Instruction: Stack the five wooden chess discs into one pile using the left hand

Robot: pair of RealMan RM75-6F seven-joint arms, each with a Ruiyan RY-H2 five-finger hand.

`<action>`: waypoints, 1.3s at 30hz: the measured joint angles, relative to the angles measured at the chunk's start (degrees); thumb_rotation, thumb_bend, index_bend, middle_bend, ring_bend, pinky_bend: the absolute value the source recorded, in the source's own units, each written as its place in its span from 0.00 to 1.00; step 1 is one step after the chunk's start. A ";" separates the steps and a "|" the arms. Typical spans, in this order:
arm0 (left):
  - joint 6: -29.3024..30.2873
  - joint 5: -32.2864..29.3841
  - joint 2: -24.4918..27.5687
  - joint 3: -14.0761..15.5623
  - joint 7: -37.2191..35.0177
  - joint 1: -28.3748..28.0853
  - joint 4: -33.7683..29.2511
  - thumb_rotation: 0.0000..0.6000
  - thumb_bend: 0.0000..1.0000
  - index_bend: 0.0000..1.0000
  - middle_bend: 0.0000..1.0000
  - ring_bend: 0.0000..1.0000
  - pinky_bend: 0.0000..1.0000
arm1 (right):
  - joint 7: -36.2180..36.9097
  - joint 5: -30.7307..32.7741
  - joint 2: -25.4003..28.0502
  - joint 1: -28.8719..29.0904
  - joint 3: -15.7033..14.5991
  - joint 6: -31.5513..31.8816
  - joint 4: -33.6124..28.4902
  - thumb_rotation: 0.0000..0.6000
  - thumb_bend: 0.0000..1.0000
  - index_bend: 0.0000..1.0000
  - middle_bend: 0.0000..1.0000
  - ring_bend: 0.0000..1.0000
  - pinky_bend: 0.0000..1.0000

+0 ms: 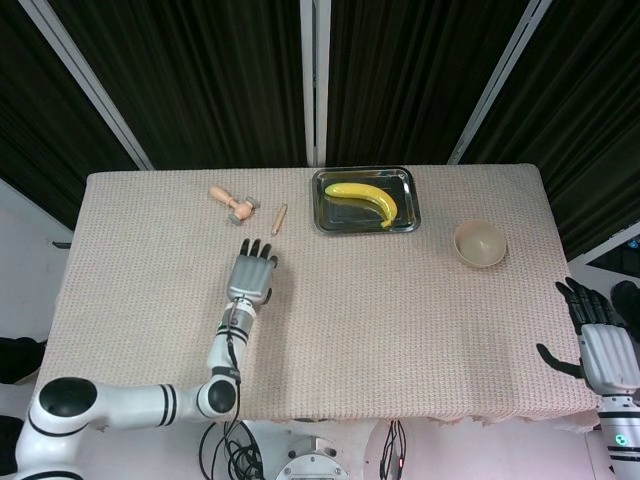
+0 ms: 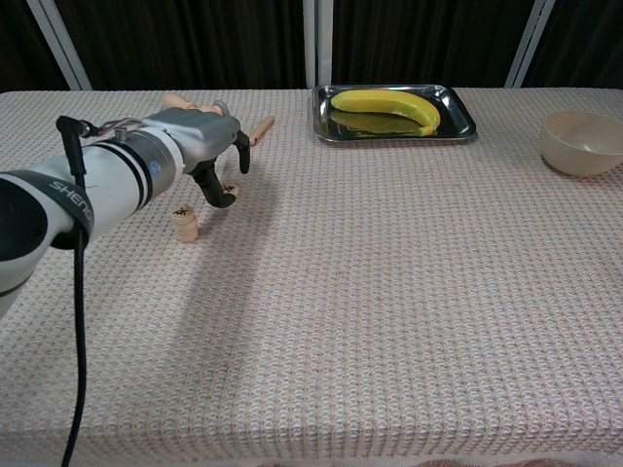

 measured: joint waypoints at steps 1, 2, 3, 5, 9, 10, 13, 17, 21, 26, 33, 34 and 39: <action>0.02 -0.30 0.12 0.03 0.15 -0.06 -0.11 1.00 0.32 0.32 0.10 0.00 0.00 | -0.08 -0.01 -0.02 0.02 -0.03 -0.06 -0.02 1.00 0.17 0.00 0.00 0.00 0.00; 0.01 -0.68 0.27 0.10 0.29 -0.15 -0.20 1.00 0.32 0.32 0.10 0.00 0.00 | -0.17 -0.05 -0.03 0.04 -0.06 -0.08 -0.06 1.00 0.17 0.00 0.00 0.00 0.00; -0.05 -0.92 0.35 0.19 0.33 -0.19 -0.19 1.00 0.32 0.32 0.10 0.00 0.00 | -0.22 -0.08 -0.03 0.04 -0.07 -0.07 -0.10 1.00 0.17 0.00 0.00 0.00 0.00; -0.30 -1.28 0.43 0.46 0.23 -0.20 0.09 1.00 0.32 0.32 0.10 0.00 0.00 | -0.26 -0.10 -0.01 -0.01 -0.06 0.08 -0.18 1.00 0.17 0.00 0.00 0.00 0.00; -0.29 -1.32 0.24 0.88 -0.44 -0.10 1.34 1.00 0.32 0.36 0.11 0.00 0.00 | -0.12 -0.04 0.03 -0.15 0.03 0.37 -0.17 1.00 0.17 0.00 0.00 0.00 0.00; -0.26 -1.23 0.17 0.95 -0.73 -0.06 1.62 1.00 0.33 0.36 0.11 0.00 0.00 | -0.07 -0.04 0.03 -0.15 0.04 0.37 -0.15 1.00 0.17 0.00 0.00 0.00 0.00; -0.32 -0.83 0.09 1.29 -1.21 -0.02 2.07 1.00 0.32 0.38 0.12 0.00 0.00 | -0.04 -0.07 0.04 -0.10 -0.01 0.21 -0.09 1.00 0.17 0.00 0.00 0.00 0.00; -0.46 -0.38 -0.03 1.52 -1.76 -0.06 2.34 1.00 0.33 0.39 0.12 0.00 0.00 | -0.04 -0.02 0.05 -0.04 0.00 0.11 -0.07 1.00 0.17 0.00 0.00 0.00 0.00; -0.72 -0.03 -0.34 1.80 -2.34 -0.03 3.00 1.00 0.32 0.40 0.12 0.00 0.00 | 0.16 0.00 0.14 -0.16 0.05 0.33 -0.08 1.00 0.17 0.00 0.00 0.00 0.00; -1.23 0.93 -0.71 2.12 -3.78 0.23 3.90 1.00 0.32 0.40 0.12 0.00 0.00 | 0.23 -0.02 0.19 -0.16 0.00 0.23 0.00 1.00 0.17 0.00 0.00 0.00 0.00; -1.92 2.71 -1.27 2.60 -5.78 0.70 5.41 1.00 0.32 0.44 0.12 0.00 0.00 | 0.27 0.07 0.15 -0.13 0.06 0.20 0.05 1.00 0.17 0.00 0.00 0.00 0.00; -1.98 2.86 -1.28 2.60 -5.95 0.74 5.48 1.00 0.32 0.44 0.12 0.00 0.00 | 0.27 0.11 0.15 -0.13 0.07 0.18 0.07 1.00 0.17 0.00 0.00 0.00 0.00; -2.29 3.56 -1.40 2.64 -6.91 1.07 6.11 1.00 0.32 0.47 0.12 0.00 0.00 | 0.07 0.13 0.07 -0.06 0.04 0.00 0.08 1.00 0.17 0.00 0.00 0.00 0.00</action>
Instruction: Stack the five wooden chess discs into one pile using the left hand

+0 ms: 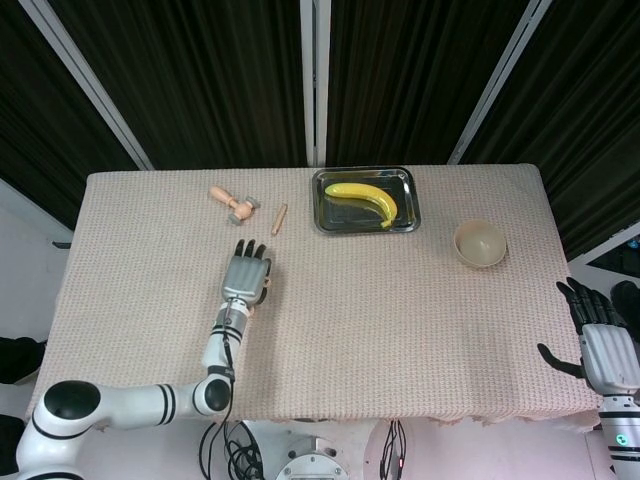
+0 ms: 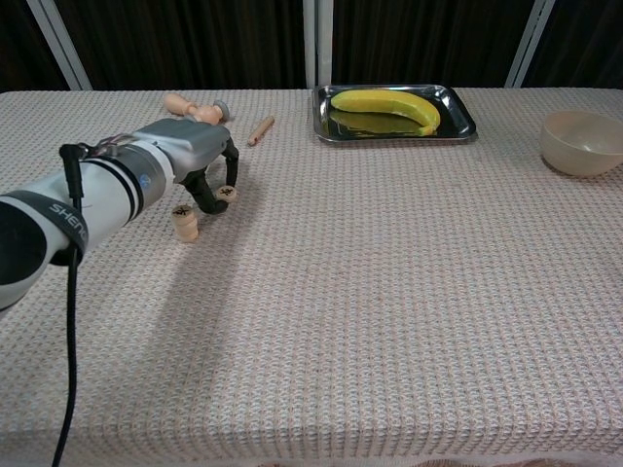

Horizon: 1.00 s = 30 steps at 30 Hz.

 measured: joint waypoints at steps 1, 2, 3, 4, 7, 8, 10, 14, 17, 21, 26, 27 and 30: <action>-0.06 0.01 -0.02 0.02 -0.03 0.05 0.11 1.00 0.32 0.48 0.12 0.00 0.00 | -0.01 -0.01 0.00 -0.01 0.00 0.03 -0.02 1.00 0.17 0.00 0.00 0.00 0.00; -0.11 0.03 -0.02 0.04 -0.06 0.12 0.19 1.00 0.32 0.48 0.12 0.00 0.00 | -0.02 0.00 -0.01 -0.02 0.01 0.07 -0.02 1.00 0.17 0.00 0.00 0.00 0.00; -0.11 0.07 0.00 0.04 -0.10 0.15 0.16 1.00 0.32 0.49 0.12 0.00 0.00 | -0.02 0.01 0.00 -0.04 0.03 0.11 -0.03 1.00 0.17 0.00 0.00 0.00 0.00; -0.10 0.12 0.04 0.02 -0.14 0.18 0.07 1.00 0.32 0.49 0.12 0.00 0.00 | 0.00 0.04 0.00 -0.05 0.04 0.13 -0.03 1.00 0.17 0.00 0.00 0.00 0.00; 0.16 0.63 0.34 -0.05 -0.35 0.28 -0.74 1.00 0.32 0.50 0.12 0.00 0.00 | 0.04 0.09 0.00 -0.06 0.07 0.12 0.00 1.00 0.17 0.00 0.00 0.00 0.00; 0.38 0.96 0.55 -0.07 -0.36 0.30 -1.26 1.00 0.32 0.50 0.12 0.00 0.00 | 0.02 0.06 -0.01 -0.04 0.06 0.10 -0.01 1.00 0.17 0.00 0.00 0.00 0.00; 0.72 1.30 0.96 -0.14 -0.27 0.31 -2.27 1.00 0.32 0.50 0.12 0.00 0.00 | -0.02 0.00 -0.02 -0.02 0.02 0.04 -0.02 1.00 0.17 0.00 0.00 0.00 0.00; 1.92 1.55 2.52 -0.52 0.54 0.30 -5.88 1.00 0.32 0.50 0.12 0.00 0.00 | 0.03 0.02 -0.01 -0.02 0.01 0.02 -0.06 1.00 0.17 0.00 0.00 0.00 0.00; 3.19 1.42 4.26 -0.73 1.55 0.43 -9.86 1.00 0.32 0.50 0.12 0.00 0.00 | 0.20 -0.03 0.07 -0.06 0.01 0.09 -0.11 1.00 0.17 0.00 0.00 0.00 0.00; 4.79 0.66 7.66 -0.65 2.77 1.09 -16.72 1.00 0.32 0.50 0.12 0.00 0.00 | 0.33 -0.21 0.11 -0.09 -0.05 0.17 -0.11 1.00 0.17 0.00 0.00 0.00 0.00; 7.45 -0.02 13.62 0.54 3.96 2.75 -26.15 1.00 0.32 0.49 0.12 0.00 0.00 | 0.28 -0.68 0.12 -0.16 -0.25 0.40 -0.26 1.00 0.17 0.00 0.00 0.00 0.00; 7.92 -0.01 14.58 0.86 4.01 3.11 -27.62 1.00 0.32 0.49 0.12 0.00 0.00 | 0.22 -0.78 0.10 -0.18 -0.28 0.47 -0.29 1.00 0.17 0.00 0.00 0.00 0.00; 9.20 0.46 17.33 2.63 3.94 4.36 -31.46 1.00 0.32 0.49 0.12 0.00 0.00 | -0.14 -0.97 0.02 -0.22 -0.38 0.61 -0.39 1.00 0.17 0.00 0.00 0.00 0.00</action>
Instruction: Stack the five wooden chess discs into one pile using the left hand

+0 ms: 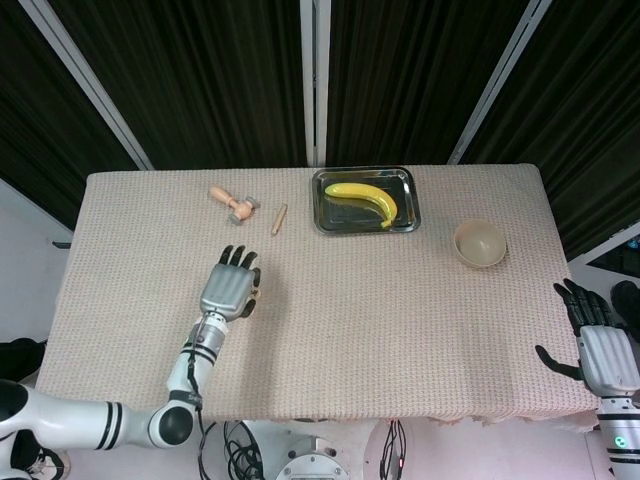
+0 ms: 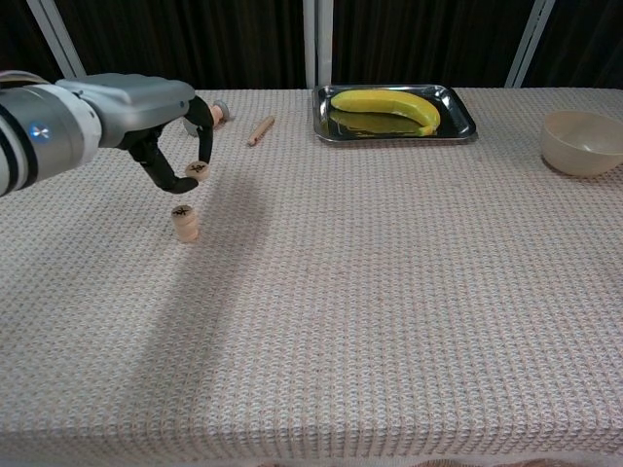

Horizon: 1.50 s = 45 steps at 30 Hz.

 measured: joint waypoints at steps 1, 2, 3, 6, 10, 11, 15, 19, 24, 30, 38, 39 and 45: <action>0.21 0.25 0.41 0.67 -0.11 0.35 -0.70 1.00 0.32 0.49 0.12 0.00 0.00 | -0.10 -0.04 -0.02 -0.02 -0.02 0.06 -0.05 1.00 0.17 0.00 0.00 0.00 0.00; 0.46 0.72 0.79 1.56 -0.34 0.81 -1.35 1.00 0.32 0.49 0.12 0.00 0.00 | -0.18 -0.09 -0.03 -0.05 -0.02 0.17 -0.13 1.00 0.17 0.00 0.00 0.00 0.00; 0.66 1.23 0.98 2.22 -0.56 1.15 -1.64 1.00 0.32 0.49 0.12 0.00 0.00 | -0.20 -0.12 -0.02 -0.09 -0.02 0.28 -0.18 1.00 0.17 0.00 0.00 0.00 0.00; 1.26 3.52 1.26 4.24 -1.90 2.48 -1.91 1.00 0.32 0.49 0.13 0.00 0.00 | -0.06 -0.20 0.11 -0.27 0.06 0.81 -0.32 1.00 0.18 0.00 0.00 0.00 0.00; 1.54 6.51 1.28 5.81 -4.95 4.10 -1.20 1.00 0.32 0.49 0.13 0.00 0.00 | 0.02 0.13 0.19 -0.30 0.15 0.58 -0.22 1.00 0.18 0.00 0.00 0.00 0.00; 1.46 7.16 1.24 6.02 -5.72 4.42 -0.84 1.00 0.32 0.49 0.13 0.00 0.00 | 0.00 0.17 0.19 -0.26 0.14 0.46 -0.20 1.00 0.18 0.00 0.00 0.00 0.00; 0.92 8.31 0.78 6.20 -6.66 4.73 0.26 1.00 0.32 0.49 0.13 0.00 0.00 | -0.16 0.35 0.17 -0.22 0.21 0.40 -0.21 1.00 0.18 0.00 0.00 0.00 0.00; 0.11 8.31 0.14 6.02 -7.36 4.78 1.20 1.00 0.32 0.48 0.13 0.00 0.00 | -0.04 0.75 0.22 -0.24 0.36 0.29 -0.10 1.00 0.18 0.00 0.00 0.00 0.00; -0.57 8.38 -0.58 5.90 -7.87 4.80 2.54 1.00 0.32 0.48 0.13 0.00 0.00 | 0.11 0.68 0.27 -0.27 0.35 0.31 -0.02 1.00 0.18 0.00 0.00 0.00 0.00; -0.69 9.08 -0.84 5.91 -8.30 5.08 3.11 1.00 0.32 0.45 0.12 0.00 0.00 | 0.29 0.87 0.41 -0.35 0.46 0.38 -0.04 1.00 0.18 0.00 0.00 0.00 0.00; -1.24 9.46 -1.43 5.81 -9.03 5.37 4.13 1.00 0.32 0.44 0.12 0.00 0.00 | 0.16 0.93 0.47 -0.40 0.45 0.36 -0.13 1.00 0.18 0.00 0.00 0.00 0.00; -1.28 9.55 -1.52 5.82 -9.10 5.41 4.33 1.00 0.32 0.44 0.12 0.00 0.00 | 0.17 0.96 0.49 -0.41 0.46 0.36 -0.14 1.00 0.18 0.00 0.00 0.00 0.00; -1.77 9.96 -1.67 5.98 -8.83 5.42 4.72 1.00 0.32 0.42 0.12 0.00 0.00 | -0.03 1.21 0.50 -0.33 0.46 -0.05 -0.10 1.00 0.18 0.00 0.00 0.00 0.00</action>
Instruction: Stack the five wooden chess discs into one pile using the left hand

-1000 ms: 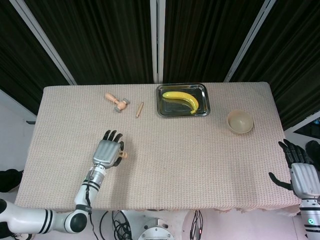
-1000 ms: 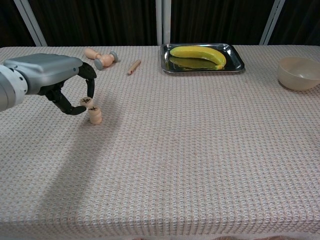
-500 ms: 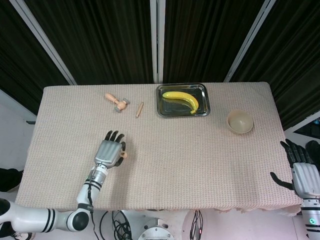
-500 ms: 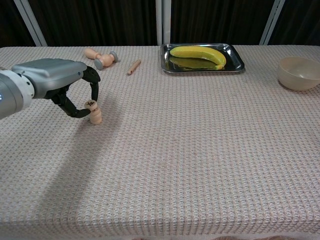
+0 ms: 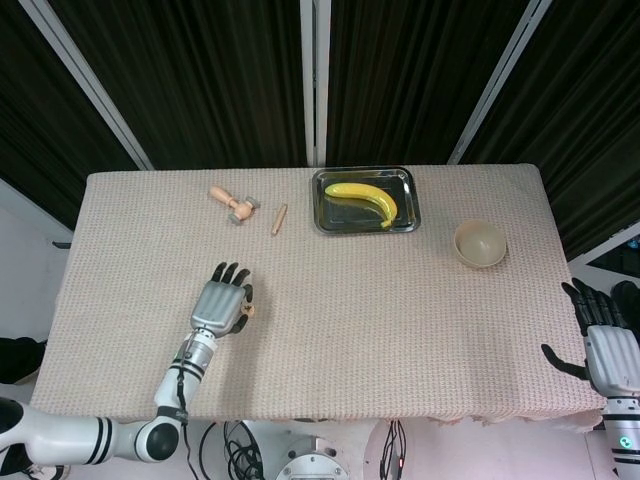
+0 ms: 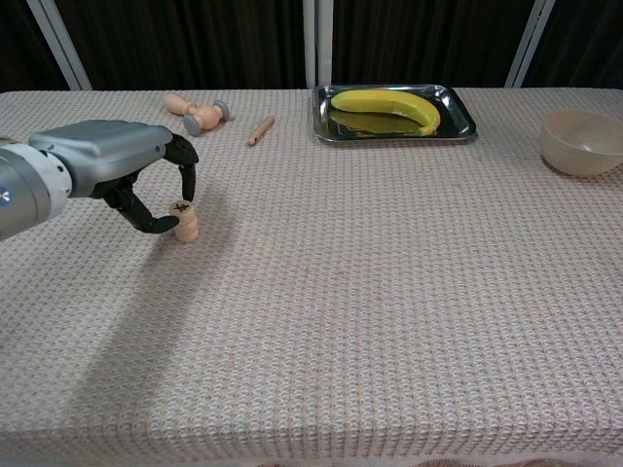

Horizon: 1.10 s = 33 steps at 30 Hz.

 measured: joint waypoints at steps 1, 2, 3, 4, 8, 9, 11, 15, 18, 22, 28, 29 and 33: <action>-0.03 -0.01 -0.01 -0.02 0.03 0.01 0.00 1.00 0.32 0.42 0.12 0.00 0.00 | -0.07 0.02 0.00 0.03 -0.01 -0.07 -0.02 1.00 0.18 0.00 0.00 0.00 0.00; -0.04 -0.01 -0.02 -0.06 0.05 0.02 0.01 1.00 0.32 0.42 0.12 0.00 0.00 | -0.09 0.03 -0.01 0.04 -0.02 -0.10 -0.02 1.00 0.18 0.00 0.00 0.00 0.00; -0.06 -0.01 -0.04 -0.06 0.06 0.04 0.03 1.00 0.32 0.42 0.12 0.00 0.00 | -0.12 0.06 0.00 0.04 -0.01 -0.11 -0.03 1.00 0.18 0.00 0.00 0.00 0.00; -0.09 -0.01 -0.03 -0.06 0.05 0.07 0.04 1.00 0.32 0.41 0.12 0.00 0.00 | -0.13 0.10 0.00 0.04 0.00 -0.12 -0.05 1.00 0.18 0.00 0.00 0.00 0.00; -0.02 0.28 0.07 -0.14 -0.12 0.23 0.00 1.00 0.32 0.38 0.12 0.00 0.00 | -0.18 0.16 0.00 0.01 0.05 -0.07 -0.10 1.00 0.18 0.00 0.00 0.00 0.00; 0.04 0.39 0.12 -0.15 -0.13 0.26 -0.06 1.00 0.32 0.37 0.12 0.00 0.00 | -0.20 0.15 -0.01 0.00 0.03 -0.09 -0.09 1.00 0.18 0.00 0.00 0.00 0.00; 0.21 0.73 0.21 -0.17 -0.18 0.36 -0.25 1.00 0.32 0.35 0.12 0.00 0.00 | -0.27 0.11 -0.05 0.03 0.00 -0.16 -0.08 1.00 0.18 0.00 0.00 0.00 0.00; 0.40 1.15 0.16 -0.39 -0.46 0.52 -0.21 1.00 0.32 0.32 0.12 0.00 0.00 | -0.46 0.05 -0.12 0.09 -0.06 -0.28 -0.12 1.00 0.18 0.00 0.00 0.00 0.00; 0.19 1.15 -0.04 -0.47 -0.50 0.51 0.27 1.00 0.32 0.32 0.12 0.00 0.00 | -0.47 -0.01 -0.13 0.04 -0.06 -0.14 -0.16 1.00 0.18 0.00 0.00 0.00 0.00; -0.17 0.97 -0.40 -0.60 -0.50 0.48 0.92 1.00 0.32 0.32 0.12 0.00 0.00 | -0.30 0.02 -0.06 -0.06 -0.01 0.04 -0.18 1.00 0.18 0.00 0.00 0.00 0.00; 0.56 1.56 -0.13 -1.01 -0.52 0.63 0.23 1.00 0.32 0.32 0.12 0.00 0.00 | -0.19 0.02 -0.10 0.04 -0.03 -0.20 -0.02 1.00 0.18 0.00 0.00 0.00 0.00; 0.86 1.76 0.14 -1.06 -0.45 0.70 -0.38 1.00 0.32 0.32 0.12 0.00 0.00 | -0.17 0.01 -0.12 0.05 -0.03 -0.21 0.01 1.00 0.18 0.00 0.00 0.00 0.00; 2.53 2.92 1.82 -0.75 -0.16 1.43 -3.53 1.00 0.32 0.32 0.12 0.00 0.00 | -0.03 -0.02 -0.07 0.02 -0.02 -0.14 -0.03 1.00 0.18 0.00 0.00 0.00 0.00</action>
